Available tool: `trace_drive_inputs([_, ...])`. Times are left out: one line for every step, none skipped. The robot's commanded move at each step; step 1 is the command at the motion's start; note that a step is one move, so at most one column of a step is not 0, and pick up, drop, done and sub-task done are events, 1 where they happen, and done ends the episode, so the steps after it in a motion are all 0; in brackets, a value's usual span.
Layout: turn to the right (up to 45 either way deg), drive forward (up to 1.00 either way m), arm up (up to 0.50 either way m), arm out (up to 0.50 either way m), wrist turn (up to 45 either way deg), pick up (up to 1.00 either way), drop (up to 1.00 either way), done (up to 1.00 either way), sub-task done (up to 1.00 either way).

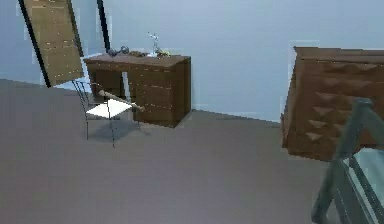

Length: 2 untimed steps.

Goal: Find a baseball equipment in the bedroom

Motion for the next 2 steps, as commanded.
trace_drive_inputs([0.0,1.0,0.0,0.0,0.0,0.0,0.0,0.0,0.0])
trace_drive_inputs([3.0,0.0,0.0,0.0,0.0,0.0,0.0,0.0,0.0])
